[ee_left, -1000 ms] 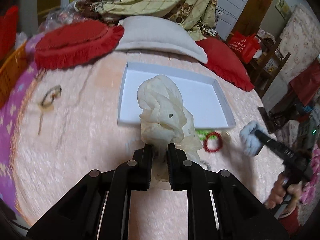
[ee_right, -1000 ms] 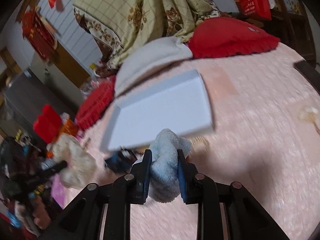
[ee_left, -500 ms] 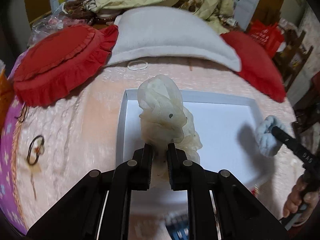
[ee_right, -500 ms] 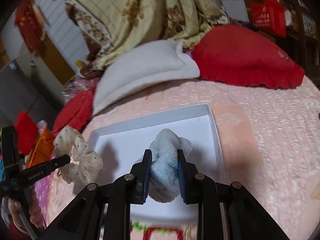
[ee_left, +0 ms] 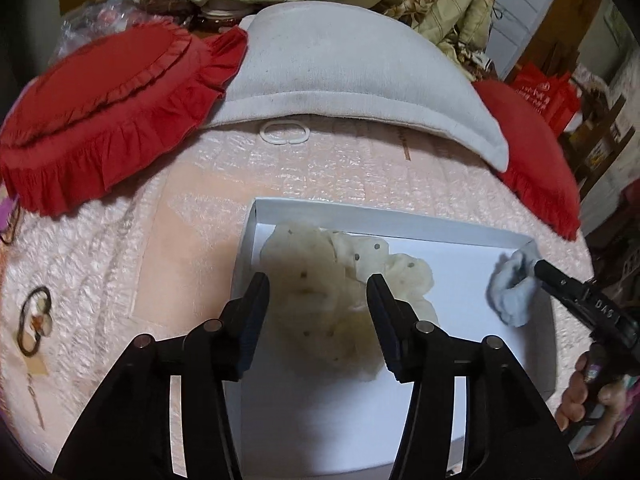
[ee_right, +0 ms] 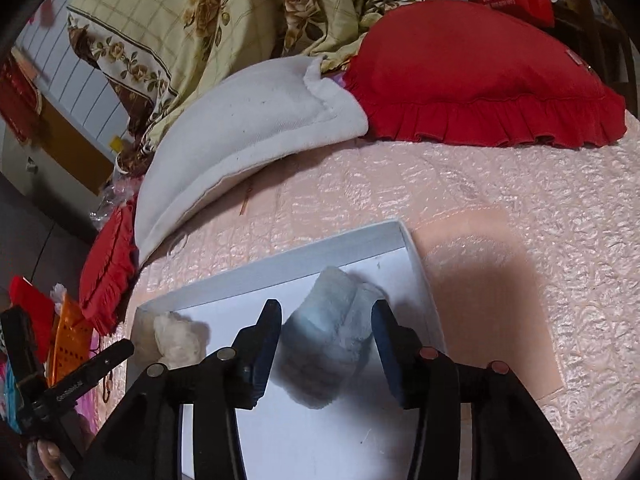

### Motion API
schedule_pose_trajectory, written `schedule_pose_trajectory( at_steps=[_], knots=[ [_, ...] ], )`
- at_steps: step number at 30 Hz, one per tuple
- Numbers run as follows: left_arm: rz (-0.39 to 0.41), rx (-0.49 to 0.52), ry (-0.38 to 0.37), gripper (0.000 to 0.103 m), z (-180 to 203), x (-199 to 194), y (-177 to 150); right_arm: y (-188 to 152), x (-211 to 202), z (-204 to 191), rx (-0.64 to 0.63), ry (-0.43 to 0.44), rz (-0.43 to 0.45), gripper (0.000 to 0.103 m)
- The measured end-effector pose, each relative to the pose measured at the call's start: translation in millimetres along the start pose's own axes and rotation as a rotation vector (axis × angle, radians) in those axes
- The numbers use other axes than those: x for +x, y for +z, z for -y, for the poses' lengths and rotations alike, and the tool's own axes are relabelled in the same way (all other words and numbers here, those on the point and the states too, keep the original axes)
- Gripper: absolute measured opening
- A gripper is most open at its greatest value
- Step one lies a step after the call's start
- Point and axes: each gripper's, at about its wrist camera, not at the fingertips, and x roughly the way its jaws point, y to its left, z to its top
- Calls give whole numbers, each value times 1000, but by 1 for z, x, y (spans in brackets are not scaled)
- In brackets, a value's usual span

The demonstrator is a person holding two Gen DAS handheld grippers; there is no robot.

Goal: Organize jewelry
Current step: 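Place the scrunchie in the white tray with the left gripper while the right places the headband, then grasp the blue claw clip with the left gripper while the right grasps black hair ties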

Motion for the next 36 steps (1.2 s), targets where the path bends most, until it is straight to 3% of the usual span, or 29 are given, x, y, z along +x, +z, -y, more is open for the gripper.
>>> schedule_pose_trajectory(
  at_steps=[8, 13, 15, 19, 25, 33, 36],
  knots=[
    [66, 21, 9, 50, 3, -63, -23, -13, -54, -12, -49, 31, 66, 45],
    [104, 104, 63, 51, 6, -112, -70, -60, -97, -17, -82, 97, 47, 45],
    [98, 141, 71, 57, 8, -121, -93, -84, -106, -17, -97, 110, 24, 45],
    [65, 214, 56, 58, 19, -121, -134, -135, -114, -13, -118, 106, -25, 45],
    [7, 262, 14, 58, 39, -107, -167, -188, -101, 0, -55, 127, -109, 45],
    [27, 408, 41, 58, 56, -96, -172, -208, -100, -5, -76, 145, -125, 45],
    [-5, 501, 26, 58, 63, -86, -170, -209, -100, -4, -78, 134, -115, 45]
  ],
)
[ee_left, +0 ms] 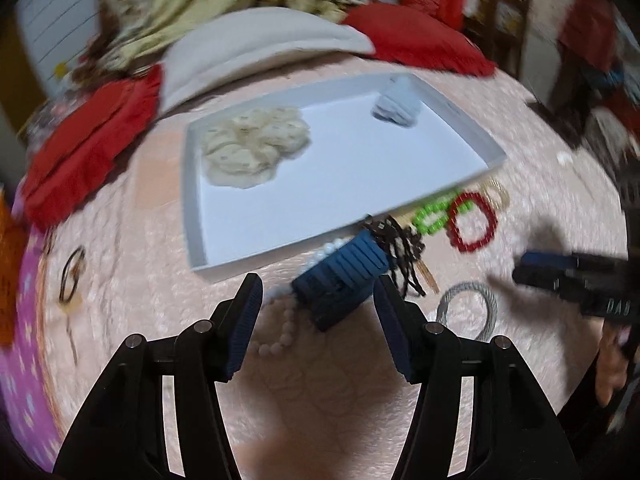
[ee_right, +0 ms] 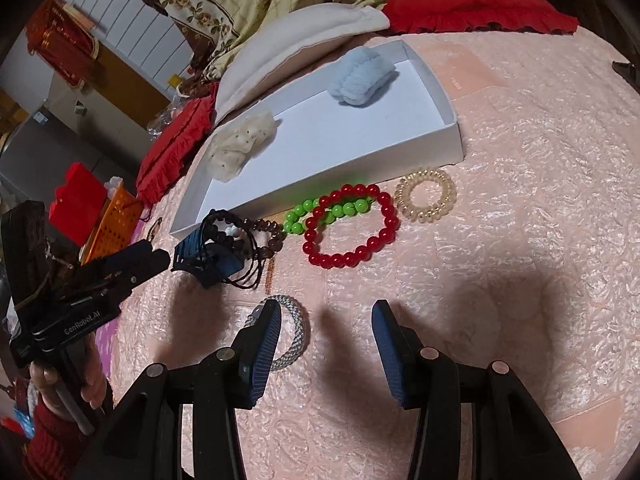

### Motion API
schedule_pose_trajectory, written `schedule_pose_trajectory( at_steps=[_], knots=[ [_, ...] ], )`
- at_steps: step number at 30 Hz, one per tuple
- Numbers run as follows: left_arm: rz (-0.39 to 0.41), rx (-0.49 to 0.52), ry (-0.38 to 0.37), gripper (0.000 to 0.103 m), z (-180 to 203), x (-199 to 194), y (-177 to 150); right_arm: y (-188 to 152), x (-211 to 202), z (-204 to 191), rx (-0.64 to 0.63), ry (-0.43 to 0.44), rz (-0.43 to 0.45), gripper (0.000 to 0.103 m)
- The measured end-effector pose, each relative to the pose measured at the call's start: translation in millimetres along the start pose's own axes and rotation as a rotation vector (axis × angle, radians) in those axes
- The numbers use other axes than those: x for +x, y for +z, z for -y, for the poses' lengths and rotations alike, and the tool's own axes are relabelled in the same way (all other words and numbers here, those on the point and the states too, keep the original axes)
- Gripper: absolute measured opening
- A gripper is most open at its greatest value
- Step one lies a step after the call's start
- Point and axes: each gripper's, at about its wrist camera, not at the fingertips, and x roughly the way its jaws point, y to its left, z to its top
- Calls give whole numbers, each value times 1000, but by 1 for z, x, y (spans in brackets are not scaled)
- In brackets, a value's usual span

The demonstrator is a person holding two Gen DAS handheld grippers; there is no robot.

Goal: Organize jewelry
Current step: 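Grasp the blue claw clip with the left gripper while the right grasps black hair ties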

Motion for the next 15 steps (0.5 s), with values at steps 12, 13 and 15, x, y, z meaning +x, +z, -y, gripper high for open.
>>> schedule_pose_trajectory(
  at_steps=[12, 13, 15],
  knots=[
    [-76, 119, 1, 41, 13, 36, 9, 12, 11, 7, 19, -7, -4, 45],
    [-81, 106, 3, 38, 13, 35, 8, 13, 11, 7, 17, 2, -1, 45],
    [-74, 54, -44, 34, 9, 29, 4, 13, 12, 4, 12, 17, 1, 45]
  ],
)
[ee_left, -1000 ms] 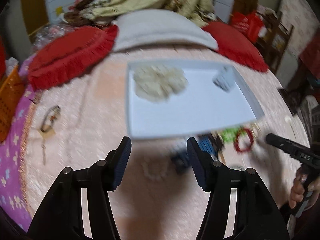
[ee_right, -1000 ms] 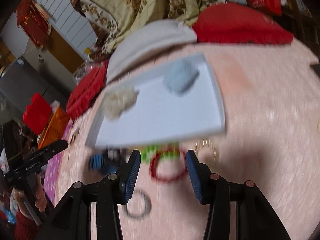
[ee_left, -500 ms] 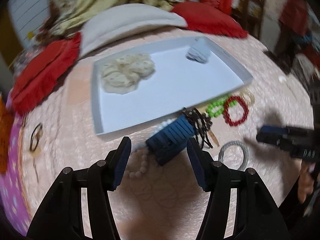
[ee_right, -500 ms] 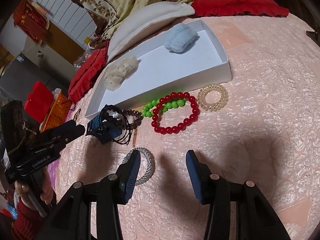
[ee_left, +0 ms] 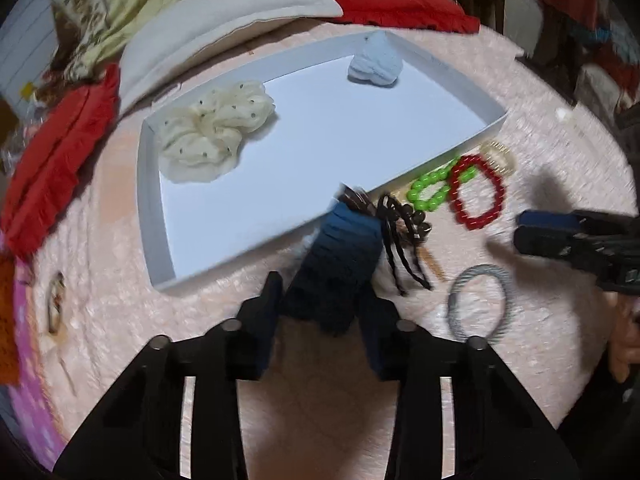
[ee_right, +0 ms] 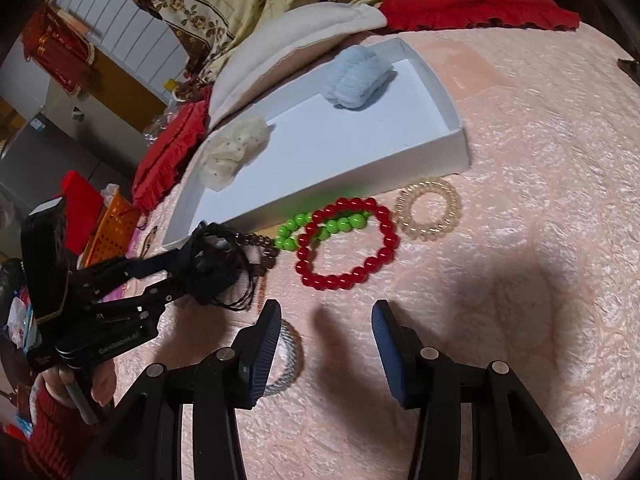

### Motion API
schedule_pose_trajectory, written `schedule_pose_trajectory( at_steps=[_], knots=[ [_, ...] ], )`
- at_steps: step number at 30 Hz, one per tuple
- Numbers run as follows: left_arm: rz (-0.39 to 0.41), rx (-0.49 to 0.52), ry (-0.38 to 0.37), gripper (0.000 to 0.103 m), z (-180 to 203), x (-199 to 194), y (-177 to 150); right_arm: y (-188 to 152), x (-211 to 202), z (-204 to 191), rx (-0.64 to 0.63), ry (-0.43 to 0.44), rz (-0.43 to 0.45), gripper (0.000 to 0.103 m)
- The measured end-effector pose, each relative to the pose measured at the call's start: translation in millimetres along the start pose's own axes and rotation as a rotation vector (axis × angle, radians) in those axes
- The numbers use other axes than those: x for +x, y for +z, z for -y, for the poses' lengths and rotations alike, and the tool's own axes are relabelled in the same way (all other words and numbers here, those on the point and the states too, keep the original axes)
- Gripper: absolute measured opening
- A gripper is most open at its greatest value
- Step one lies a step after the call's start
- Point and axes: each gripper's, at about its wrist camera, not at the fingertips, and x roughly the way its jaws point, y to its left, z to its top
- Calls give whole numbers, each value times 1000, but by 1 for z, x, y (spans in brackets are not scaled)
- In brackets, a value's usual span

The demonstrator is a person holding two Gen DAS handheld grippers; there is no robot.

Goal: Organize jewelry
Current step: 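Grasp the blue claw clip with the left gripper while the right grasps black hair ties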

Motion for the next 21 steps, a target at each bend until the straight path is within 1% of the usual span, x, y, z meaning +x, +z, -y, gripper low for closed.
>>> schedule_pose_trajectory(
  at_steps=[1, 3, 7, 10, 13, 14, 16, 19, 21],
  knots=[
    [5, -17, -17, 34, -1, -3, -1, 0, 1, -1, -3, 7, -1, 45],
    [22, -56, -50, 27, -2, -13, -8, 0, 3, -4, -10, 15, -3, 45],
    [64, -141, -77, 27, -3, -37, -31, 1, 5, -14, -43, 23, -9, 45],
    [73, -192, -76, 27, -6, -45, -51, 1, 6, -25, -75, 34, -11, 45],
    [58, -237, -54, 27, -10, -45, -75, 2, 12, -40, -126, 36, -22, 45],
    [52, -254, -59, 27, -12, -44, -81, 2, 15, -45, -148, 32, -30, 45],
    [44, -299, -95, 27, -19, -42, -93, 1, 22, -56, -190, 20, -46, 45],
    [61, -350, -107, 27, -27, -45, -104, -4, 29, -69, -246, 20, -71, 45],
    [64, -367, -113, 29, -32, -46, -108, -8, 34, -78, -294, 15, -87, 45]
  ],
)
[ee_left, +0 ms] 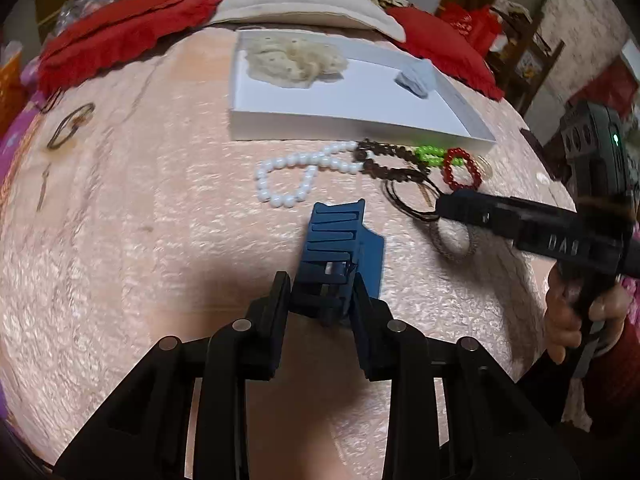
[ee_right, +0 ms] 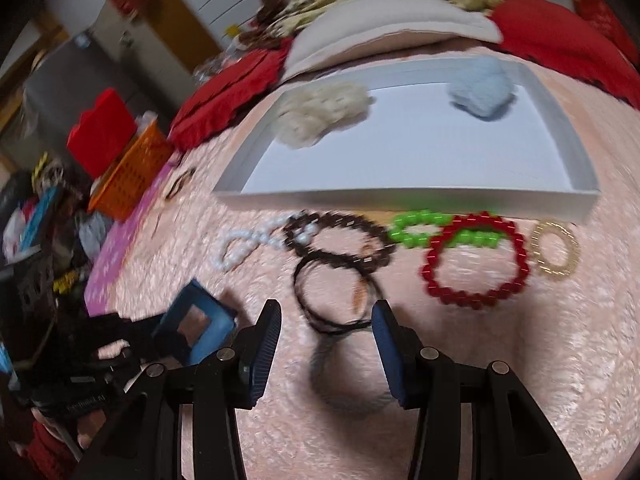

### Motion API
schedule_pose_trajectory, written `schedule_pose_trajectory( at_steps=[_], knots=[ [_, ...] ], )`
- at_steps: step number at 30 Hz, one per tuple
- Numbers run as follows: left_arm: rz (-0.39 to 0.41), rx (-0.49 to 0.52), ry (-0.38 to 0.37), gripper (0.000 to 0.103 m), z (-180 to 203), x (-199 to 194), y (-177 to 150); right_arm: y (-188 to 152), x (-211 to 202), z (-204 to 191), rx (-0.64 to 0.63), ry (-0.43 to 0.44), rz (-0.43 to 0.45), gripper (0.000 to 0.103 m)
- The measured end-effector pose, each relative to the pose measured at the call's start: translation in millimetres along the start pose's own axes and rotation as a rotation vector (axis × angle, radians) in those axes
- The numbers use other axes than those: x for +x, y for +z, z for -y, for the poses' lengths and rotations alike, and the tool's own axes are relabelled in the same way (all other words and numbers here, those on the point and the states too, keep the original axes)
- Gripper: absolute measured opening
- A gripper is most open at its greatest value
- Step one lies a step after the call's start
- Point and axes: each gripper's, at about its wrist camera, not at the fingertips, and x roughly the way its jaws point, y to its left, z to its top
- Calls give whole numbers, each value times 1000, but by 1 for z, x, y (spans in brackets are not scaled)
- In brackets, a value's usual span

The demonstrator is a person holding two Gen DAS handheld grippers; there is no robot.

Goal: Organize jewelry
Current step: 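Grasp the blue claw clip with the left gripper while the right grasps black hair ties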

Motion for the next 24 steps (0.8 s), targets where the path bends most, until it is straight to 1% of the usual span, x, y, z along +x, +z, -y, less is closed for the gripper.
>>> schedule_pose_trajectory(
  at_steps=[3, 6, 7, 10, 12, 14, 16, 17, 18, 19, 20, 21, 23, 24],
  knots=[
    [4, -39, -21, 33, -9, 1, 0, -1, 10, -14, -81, -30, -18, 45],
    [4, -59, -37, 37, -14, 5, 2, 2, 22, -24, -150, -89, -25, 45],
    [2, -62, -42, 38, -15, 7, 3, 3, 27, -25, -157, -101, -34, 45],
    [6, -67, -52, 46, -17, 11, 3, 6, 35, -25, -154, -105, -41, 45],
    [14, -72, -52, 53, -18, 12, 2, 6, 37, -29, -171, -123, -39, 45],
    [18, -80, -60, 54, -19, 14, 2, 5, 39, -34, -198, -149, -35, 45],
    [19, -91, -65, 54, -19, 14, 2, 3, 41, -39, -233, -187, -27, 34],
    [22, -92, -63, 54, -17, 14, 2, 2, 42, -41, -247, -202, -25, 29],
    [26, -91, -62, 47, -15, 13, 1, 1, 42, -42, -258, -216, -23, 22],
    [29, -92, -70, 40, -14, 13, 1, 0, 42, -42, -257, -217, -21, 14],
    [30, -97, -97, 27, -12, 11, 1, 1, 41, -41, -250, -210, -20, 10],
    [27, -103, -91, 27, -10, 10, 1, 1, 40, -38, -235, -198, -22, 4],
    [33, -96, -49, 27, -3, 9, 0, 3, 37, -31, -190, -170, -24, 3],
    [34, -93, -40, 27, -1, 8, 0, 3, 34, -29, -166, -154, -20, 3]
  ],
)
